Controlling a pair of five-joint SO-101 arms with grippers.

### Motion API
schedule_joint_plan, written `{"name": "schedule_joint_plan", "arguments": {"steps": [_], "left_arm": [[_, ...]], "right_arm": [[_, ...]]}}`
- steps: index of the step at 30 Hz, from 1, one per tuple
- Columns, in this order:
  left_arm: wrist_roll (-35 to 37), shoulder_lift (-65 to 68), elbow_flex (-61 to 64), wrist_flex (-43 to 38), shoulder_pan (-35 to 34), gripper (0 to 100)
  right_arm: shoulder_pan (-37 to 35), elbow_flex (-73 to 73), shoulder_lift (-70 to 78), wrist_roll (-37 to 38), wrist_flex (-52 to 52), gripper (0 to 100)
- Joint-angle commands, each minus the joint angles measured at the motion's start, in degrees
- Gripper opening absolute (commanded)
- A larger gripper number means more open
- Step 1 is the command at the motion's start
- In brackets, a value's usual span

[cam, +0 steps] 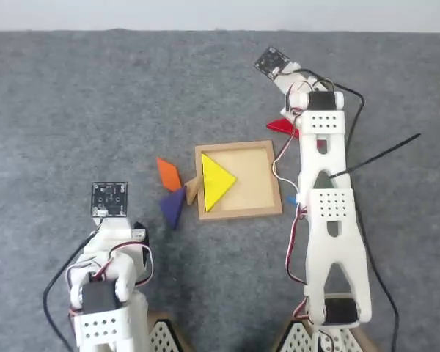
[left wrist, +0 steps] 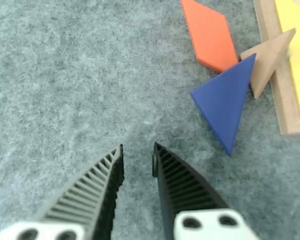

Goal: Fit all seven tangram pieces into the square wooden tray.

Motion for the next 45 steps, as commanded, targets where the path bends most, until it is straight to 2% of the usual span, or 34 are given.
{"name": "schedule_joint_plan", "arguments": {"steps": [1, 7, 14, 18, 21, 24, 26, 33, 37, 45], "left_arm": [[-0.09, -1.14, -0.75, 0.18, -0.35, 9], [-0.09, -1.14, -0.75, 0.18, -0.35, 9], [-0.09, -1.14, -0.75, 0.18, -0.35, 9], [-0.09, -1.14, -0.75, 0.18, -0.35, 9], [-0.09, -1.14, -0.75, 0.18, -0.35, 9], [-0.09, -1.14, -0.75, 0.18, -0.35, 9], [-0.09, -1.14, -0.75, 0.18, -0.35, 9], [-0.09, -1.14, -0.75, 0.18, -0.35, 9], [-0.09, -1.14, -0.75, 0.18, -0.35, 9], [-0.09, -1.14, -0.75, 0.18, -0.35, 9]], "right_arm": [[-0.22, -1.58, 0.84, 0.53, -1.45, 26.7], [-0.48, -1.76, 2.95, 1.32, 1.36, 26.3], [4.26, -1.76, 1.45, 15.30, 18.95, 26.3], [8.75, -1.76, -1.19, 16.70, 24.48, 26.2], [11.56, -1.76, -3.74, 15.91, 29.23, 21.9], [14.37, -1.67, -5.76, 8.88, 29.14, 13.2], [16.13, -1.32, -7.08, 4.48, 29.23, 13.9], [20.00, -0.97, -11.82, -4.04, 29.58, 15.5], [21.41, 9.49, -19.91, -5.80, 29.58, 15.5], [17.45, 52.22, -50.33, -5.80, 28.88, 15.6]]}}
